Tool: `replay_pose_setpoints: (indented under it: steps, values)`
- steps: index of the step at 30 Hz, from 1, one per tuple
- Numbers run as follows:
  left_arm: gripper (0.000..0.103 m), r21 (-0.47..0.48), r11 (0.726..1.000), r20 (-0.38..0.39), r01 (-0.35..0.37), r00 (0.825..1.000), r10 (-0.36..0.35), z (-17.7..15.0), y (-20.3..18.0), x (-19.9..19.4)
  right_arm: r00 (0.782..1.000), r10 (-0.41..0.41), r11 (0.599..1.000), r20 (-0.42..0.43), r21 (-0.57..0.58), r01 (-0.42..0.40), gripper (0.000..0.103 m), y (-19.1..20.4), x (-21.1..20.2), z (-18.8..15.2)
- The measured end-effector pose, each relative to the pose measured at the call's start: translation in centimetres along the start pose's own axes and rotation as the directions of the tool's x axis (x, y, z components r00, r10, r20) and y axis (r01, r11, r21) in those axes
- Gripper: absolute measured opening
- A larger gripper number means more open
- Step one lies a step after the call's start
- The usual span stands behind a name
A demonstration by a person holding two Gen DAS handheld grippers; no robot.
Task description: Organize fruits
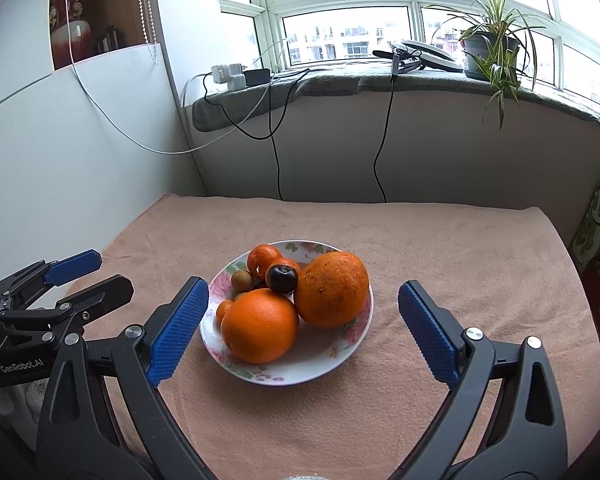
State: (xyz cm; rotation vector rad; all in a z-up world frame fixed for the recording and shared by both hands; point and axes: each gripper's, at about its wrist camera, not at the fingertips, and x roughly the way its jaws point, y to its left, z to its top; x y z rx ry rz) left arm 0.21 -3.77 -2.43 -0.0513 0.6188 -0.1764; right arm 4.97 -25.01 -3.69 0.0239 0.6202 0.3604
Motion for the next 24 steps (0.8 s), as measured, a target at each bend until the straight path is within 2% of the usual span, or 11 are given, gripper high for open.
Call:
replay_pose_setpoints:
  steps: [24]
  values:
    - [0.077,0.005,1.0,-0.005,0.005,1.0,-0.005,0.0,-0.39,0.48,1.0,-0.016,1.0,-0.012,-0.002,0.016,0.098,-0.44,0.57,-0.08]
